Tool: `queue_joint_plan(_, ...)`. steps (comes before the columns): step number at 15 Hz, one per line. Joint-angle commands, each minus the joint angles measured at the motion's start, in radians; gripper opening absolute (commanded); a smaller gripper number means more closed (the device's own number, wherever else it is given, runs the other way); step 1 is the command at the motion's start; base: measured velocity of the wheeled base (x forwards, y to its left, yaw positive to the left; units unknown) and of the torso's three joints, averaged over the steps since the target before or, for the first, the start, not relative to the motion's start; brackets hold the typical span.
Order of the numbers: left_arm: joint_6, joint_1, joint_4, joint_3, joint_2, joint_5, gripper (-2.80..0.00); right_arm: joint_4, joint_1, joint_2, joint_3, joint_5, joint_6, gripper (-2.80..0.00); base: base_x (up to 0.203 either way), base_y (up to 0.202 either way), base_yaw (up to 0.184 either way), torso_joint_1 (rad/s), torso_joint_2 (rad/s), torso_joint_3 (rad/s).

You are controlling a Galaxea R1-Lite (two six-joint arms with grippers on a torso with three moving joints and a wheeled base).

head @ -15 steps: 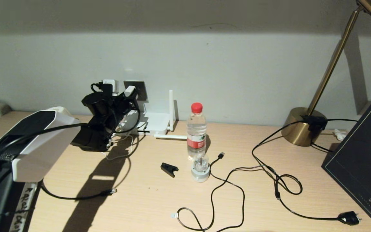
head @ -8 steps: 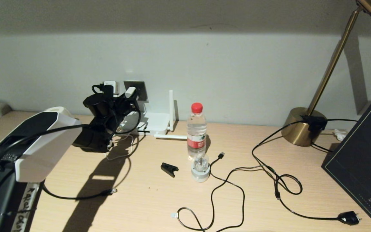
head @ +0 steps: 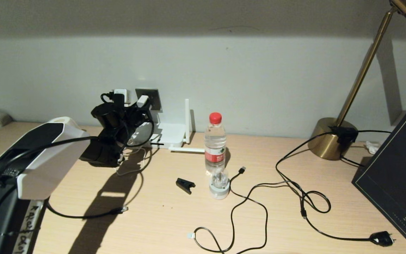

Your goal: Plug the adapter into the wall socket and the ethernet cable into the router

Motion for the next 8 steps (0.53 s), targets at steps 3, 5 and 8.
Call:
queue_joint_plan(3, 0.0, 0.001, -0.007, 0.001, -0.006, 0.0, -2.8, 0.0, 0.0, 0.0, 0.0, 0.0, 0.0, -2.8, 0.0, 0.0, 0.0, 0.0, 0.0, 0.0)
queue_joint_plan(5, 0.0, 0.001, -0.007, 0.001, -0.01, 0.0, -2.8, 0.0, 0.0, 0.0, 0.0, 0.0, 0.0, -2.8, 0.0, 0.0, 0.0, 0.0, 0.0, 0.0)
queue_joint_plan(8, 0.0, 0.001, -0.009, 0.004, -0.014, 0.0, -2.8, 0.0, 0.0, 0.0, 0.0, 0.0, 0.0, -2.8, 0.0, 0.0, 0.0, 0.0, 0.0, 0.0)
